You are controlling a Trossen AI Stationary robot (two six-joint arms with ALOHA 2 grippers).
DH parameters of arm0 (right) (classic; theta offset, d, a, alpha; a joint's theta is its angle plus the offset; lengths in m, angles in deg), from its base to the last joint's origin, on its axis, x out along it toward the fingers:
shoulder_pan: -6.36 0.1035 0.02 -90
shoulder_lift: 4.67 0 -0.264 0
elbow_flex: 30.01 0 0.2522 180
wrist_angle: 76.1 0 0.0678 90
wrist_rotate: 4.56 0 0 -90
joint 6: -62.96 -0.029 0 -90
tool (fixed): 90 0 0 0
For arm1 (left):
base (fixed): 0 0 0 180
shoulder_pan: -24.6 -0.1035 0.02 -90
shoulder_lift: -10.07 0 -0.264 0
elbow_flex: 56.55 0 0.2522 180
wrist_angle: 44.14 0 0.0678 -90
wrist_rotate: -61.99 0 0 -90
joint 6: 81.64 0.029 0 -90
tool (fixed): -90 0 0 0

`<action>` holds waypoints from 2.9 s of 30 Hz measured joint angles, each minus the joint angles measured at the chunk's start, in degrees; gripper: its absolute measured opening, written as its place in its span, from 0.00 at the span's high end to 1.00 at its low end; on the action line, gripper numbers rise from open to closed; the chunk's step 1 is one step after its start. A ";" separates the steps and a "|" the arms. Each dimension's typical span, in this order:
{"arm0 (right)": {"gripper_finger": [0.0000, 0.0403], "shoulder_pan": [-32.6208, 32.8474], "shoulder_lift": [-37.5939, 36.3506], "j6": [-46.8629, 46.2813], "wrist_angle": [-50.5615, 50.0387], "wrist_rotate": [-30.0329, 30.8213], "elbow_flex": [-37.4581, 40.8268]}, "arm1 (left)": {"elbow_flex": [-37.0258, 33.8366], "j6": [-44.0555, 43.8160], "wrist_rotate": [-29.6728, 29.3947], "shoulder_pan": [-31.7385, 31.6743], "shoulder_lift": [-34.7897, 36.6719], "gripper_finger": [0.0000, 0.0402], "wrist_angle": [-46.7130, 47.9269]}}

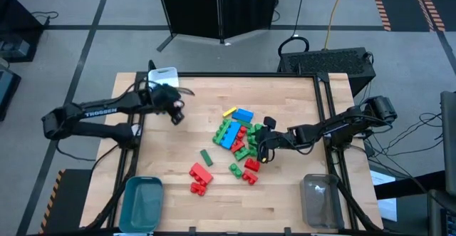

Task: Sort blocks by size
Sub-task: Put the green block into the white bin

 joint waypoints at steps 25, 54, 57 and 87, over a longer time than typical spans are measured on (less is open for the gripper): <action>0.56 1.03 0.00 6.14 -1.34 -0.61 0.02 | -0.02 19.21 7.71 27.91 -13.39 0.49 -20.91; 0.56 2.26 0.00 8.41 -3.34 -0.42 0.02 | 0.09 30.89 16.15 30.02 -32.62 0.49 -30.22; 0.56 2.26 0.00 8.40 -3.36 -0.30 0.02 | 0.07 30.82 16.19 30.02 -32.66 0.49 -30.92; 0.56 2.26 0.00 7.93 -3.38 -0.35 0.02 | 0.35 17.42 20.82 28.41 -37.21 0.59 -39.88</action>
